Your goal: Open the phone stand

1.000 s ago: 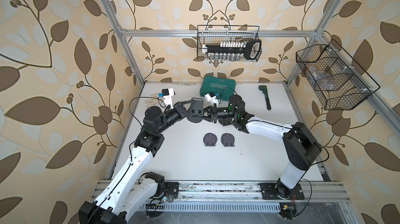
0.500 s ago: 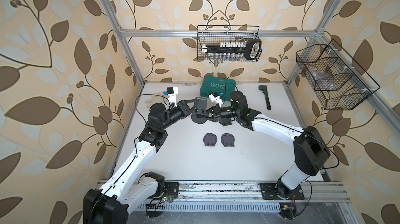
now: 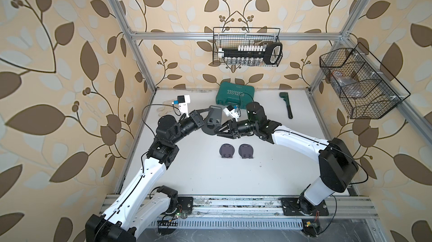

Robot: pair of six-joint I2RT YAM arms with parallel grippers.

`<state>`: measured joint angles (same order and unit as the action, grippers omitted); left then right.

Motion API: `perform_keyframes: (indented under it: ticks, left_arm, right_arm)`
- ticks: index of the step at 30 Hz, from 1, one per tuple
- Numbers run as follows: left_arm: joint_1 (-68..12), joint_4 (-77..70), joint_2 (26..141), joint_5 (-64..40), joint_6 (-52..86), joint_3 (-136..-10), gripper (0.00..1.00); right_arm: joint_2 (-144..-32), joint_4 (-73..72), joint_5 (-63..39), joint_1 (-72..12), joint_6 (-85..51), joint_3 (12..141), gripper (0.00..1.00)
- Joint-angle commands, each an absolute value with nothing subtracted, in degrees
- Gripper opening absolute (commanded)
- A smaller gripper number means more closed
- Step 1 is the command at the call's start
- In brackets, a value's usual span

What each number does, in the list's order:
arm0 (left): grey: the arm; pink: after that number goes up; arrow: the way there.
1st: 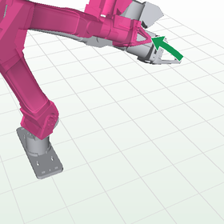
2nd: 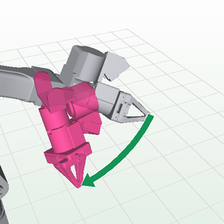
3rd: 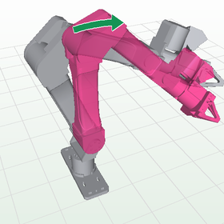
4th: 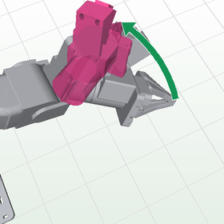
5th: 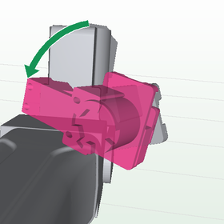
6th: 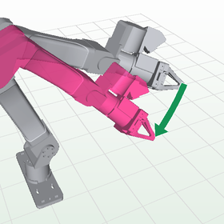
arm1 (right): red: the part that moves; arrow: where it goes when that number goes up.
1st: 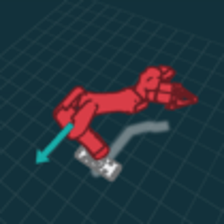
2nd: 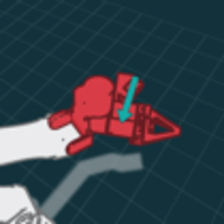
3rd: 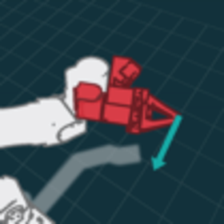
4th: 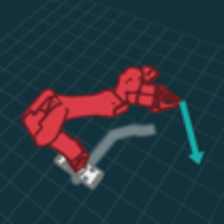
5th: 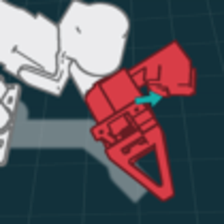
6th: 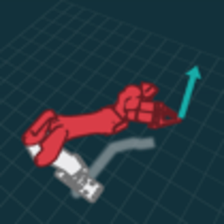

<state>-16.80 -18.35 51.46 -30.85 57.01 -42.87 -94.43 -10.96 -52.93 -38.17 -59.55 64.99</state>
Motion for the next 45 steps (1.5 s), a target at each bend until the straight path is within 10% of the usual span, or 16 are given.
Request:
perform_keyframes:
  ticks: [1,10,15,34,45]
  left_arm:
    - [-16.26,-26.37,51.89,-30.92,58.06,-43.33,0.0]
    - [-16.26,-31.81,50.94,-30.76,60.08,-38.28,0.0]
    - [-16.28,-38.75,51.26,-29.02,59.97,-33.23,0.0]
    - [-16.26,-65.34,60.03,-34.54,41.63,-28.5,0.0]
    - [-16.52,-36.49,51.95,-36.69,31.22,-32.91,0.0]
  right_arm:
    - [-93.58,-12.08,-53.07,-37.9,-60.43,63.25,0.39]
    - [-97.4,-22.74,-53.44,-37.38,-67.37,64.48,0.36]
    - [-100.13,-28.13,-54.06,-37.44,-71.44,63.87,0.0]
    - [-112.06,-48.26,-64.28,-36.03,-99.14,58.54,0.0]
    - [-103.58,-22.53,-67.22,-31.07,-82.27,62.88,0.0]
